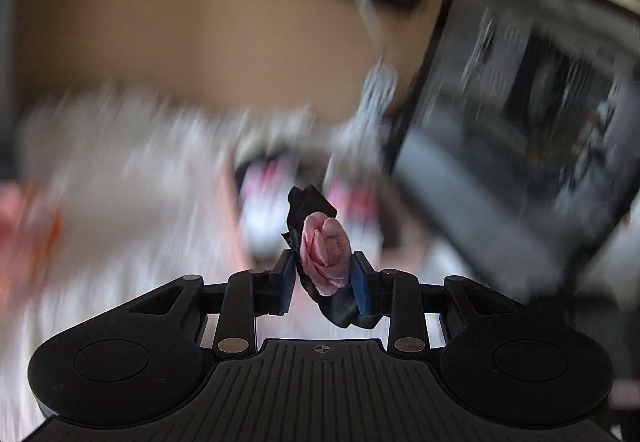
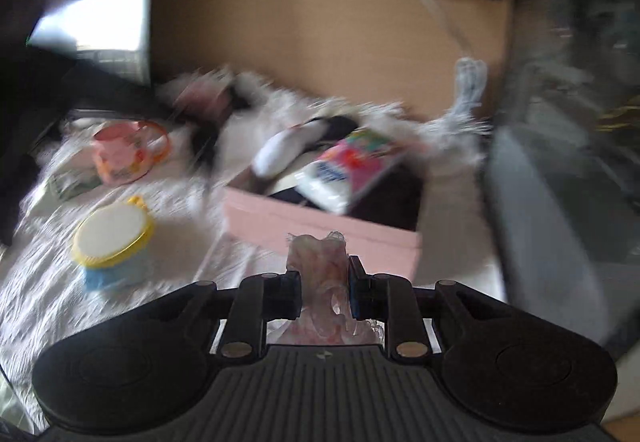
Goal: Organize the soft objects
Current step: 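Carry the rose clip and clear bag into the pink box, opening both tools, then grasp the blue wet-wipes pack with the left tool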
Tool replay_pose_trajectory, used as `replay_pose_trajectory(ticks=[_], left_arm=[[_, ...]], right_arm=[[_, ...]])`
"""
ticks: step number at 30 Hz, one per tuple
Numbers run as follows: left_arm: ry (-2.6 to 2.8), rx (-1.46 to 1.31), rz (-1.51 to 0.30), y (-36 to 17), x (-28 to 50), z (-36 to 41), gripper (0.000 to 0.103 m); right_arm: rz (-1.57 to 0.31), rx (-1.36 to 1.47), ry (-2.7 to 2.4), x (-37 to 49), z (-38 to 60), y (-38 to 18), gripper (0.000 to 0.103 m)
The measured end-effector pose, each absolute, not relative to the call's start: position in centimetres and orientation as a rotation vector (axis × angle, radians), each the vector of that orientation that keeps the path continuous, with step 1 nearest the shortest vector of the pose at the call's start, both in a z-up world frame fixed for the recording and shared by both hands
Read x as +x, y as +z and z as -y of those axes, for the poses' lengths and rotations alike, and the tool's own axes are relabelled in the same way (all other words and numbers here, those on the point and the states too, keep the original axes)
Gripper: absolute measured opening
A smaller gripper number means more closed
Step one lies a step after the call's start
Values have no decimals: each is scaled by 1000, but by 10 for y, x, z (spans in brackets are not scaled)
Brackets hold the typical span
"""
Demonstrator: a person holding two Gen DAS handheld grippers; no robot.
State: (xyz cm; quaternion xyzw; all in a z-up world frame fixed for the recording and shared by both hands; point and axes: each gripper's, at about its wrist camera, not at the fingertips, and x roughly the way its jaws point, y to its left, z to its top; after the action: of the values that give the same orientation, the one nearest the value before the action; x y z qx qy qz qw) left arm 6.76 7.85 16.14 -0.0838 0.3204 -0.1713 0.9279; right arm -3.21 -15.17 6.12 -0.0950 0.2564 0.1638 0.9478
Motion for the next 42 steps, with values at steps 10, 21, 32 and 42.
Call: replay_pose_trajectory(ticks=[10, 21, 32, 42], left_arm=[[-297, -87, -795, 123, 194, -50, 36], [-412, -248, -712, 138, 108, -87, 36], [-363, -330, -830, 90, -25, -119, 36], [-179, -435, -798, 85, -68, -185, 36]], right_arm=[[-543, -197, 155, -46, 172, 64, 21], [-490, -101, 161, 58, 139, 118, 21], [-926, 82, 27, 270, 113, 85, 21], [-951, 145, 59, 283, 119, 79, 57]])
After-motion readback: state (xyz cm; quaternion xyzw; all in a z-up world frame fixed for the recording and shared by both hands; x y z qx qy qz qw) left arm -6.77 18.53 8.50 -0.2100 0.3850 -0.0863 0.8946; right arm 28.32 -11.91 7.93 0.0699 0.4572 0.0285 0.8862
